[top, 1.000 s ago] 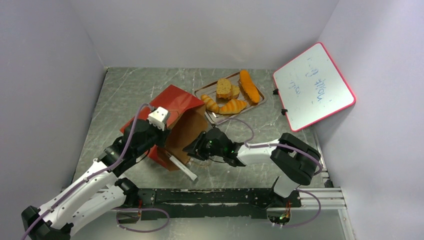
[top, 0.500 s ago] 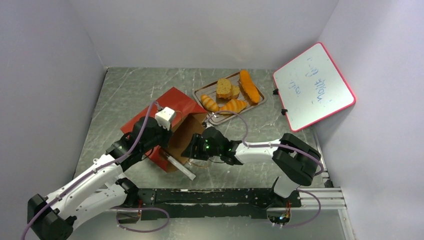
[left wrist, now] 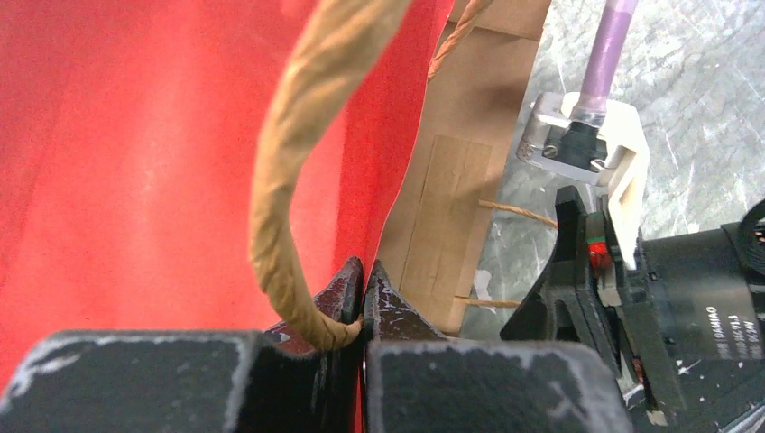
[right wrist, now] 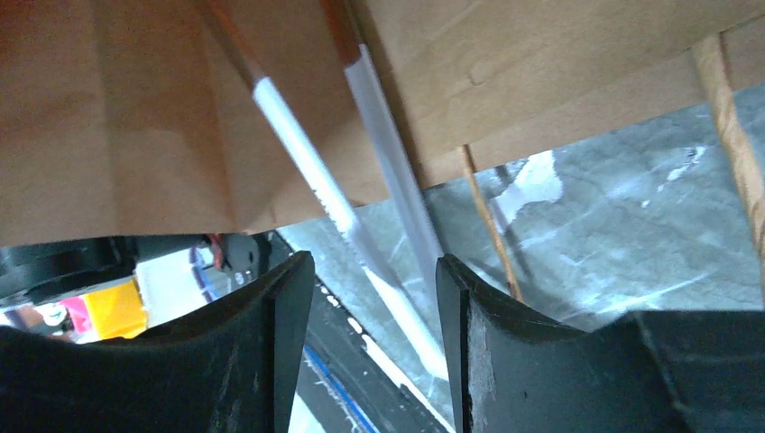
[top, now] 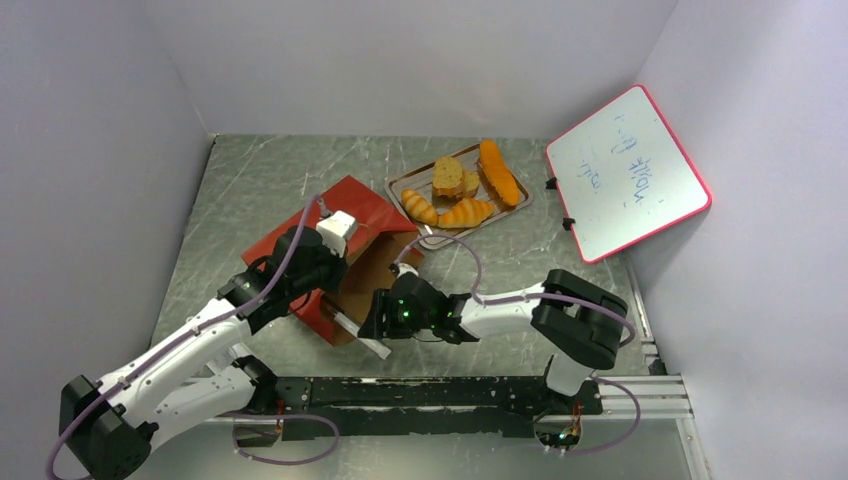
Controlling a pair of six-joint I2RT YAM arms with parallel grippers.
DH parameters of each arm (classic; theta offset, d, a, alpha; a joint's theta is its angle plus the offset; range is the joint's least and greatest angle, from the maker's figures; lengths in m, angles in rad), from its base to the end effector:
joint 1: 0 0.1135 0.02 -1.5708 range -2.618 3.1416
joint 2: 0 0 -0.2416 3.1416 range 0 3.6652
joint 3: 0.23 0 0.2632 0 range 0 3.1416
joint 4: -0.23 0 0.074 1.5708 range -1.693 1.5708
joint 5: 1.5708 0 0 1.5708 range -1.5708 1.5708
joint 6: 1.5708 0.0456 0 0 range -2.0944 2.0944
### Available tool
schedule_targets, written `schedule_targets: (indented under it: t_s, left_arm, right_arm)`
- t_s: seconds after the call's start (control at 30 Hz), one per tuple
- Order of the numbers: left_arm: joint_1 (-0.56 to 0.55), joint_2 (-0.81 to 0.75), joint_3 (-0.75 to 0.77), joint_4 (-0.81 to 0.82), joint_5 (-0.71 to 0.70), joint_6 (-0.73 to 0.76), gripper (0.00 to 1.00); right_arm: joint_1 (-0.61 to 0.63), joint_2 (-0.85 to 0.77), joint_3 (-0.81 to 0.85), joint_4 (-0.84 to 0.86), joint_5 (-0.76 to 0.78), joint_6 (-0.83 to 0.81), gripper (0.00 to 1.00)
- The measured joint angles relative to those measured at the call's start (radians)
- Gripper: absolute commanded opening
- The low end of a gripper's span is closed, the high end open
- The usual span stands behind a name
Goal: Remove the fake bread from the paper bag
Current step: Pick up the clamp from the paper bag.
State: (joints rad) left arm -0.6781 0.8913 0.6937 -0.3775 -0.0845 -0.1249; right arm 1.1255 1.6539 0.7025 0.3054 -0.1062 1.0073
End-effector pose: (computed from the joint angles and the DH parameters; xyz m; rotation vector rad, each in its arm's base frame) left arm 0.1827 -0.1422 0.2450 0.5439 2.0981 -0.3759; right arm 0.1391 0.3026 0.1086 -0.2167 2.5258 1.1709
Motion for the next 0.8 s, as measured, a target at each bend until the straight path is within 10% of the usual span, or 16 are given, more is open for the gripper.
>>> schedule_targets:
  t_s: [0.5,0.8]
  left_arm:
    - [0.000,0.046,0.037,-0.063,0.021,-0.045,0.07]
    - [0.000,0.038,0.036,-0.064,0.021,-0.074,0.07]
  right_arm:
    - [0.040,0.116,0.052,0.058,0.022,-0.009,0.52]
    - [0.082,0.189,0.100,0.097,0.026,-0.004,0.25]
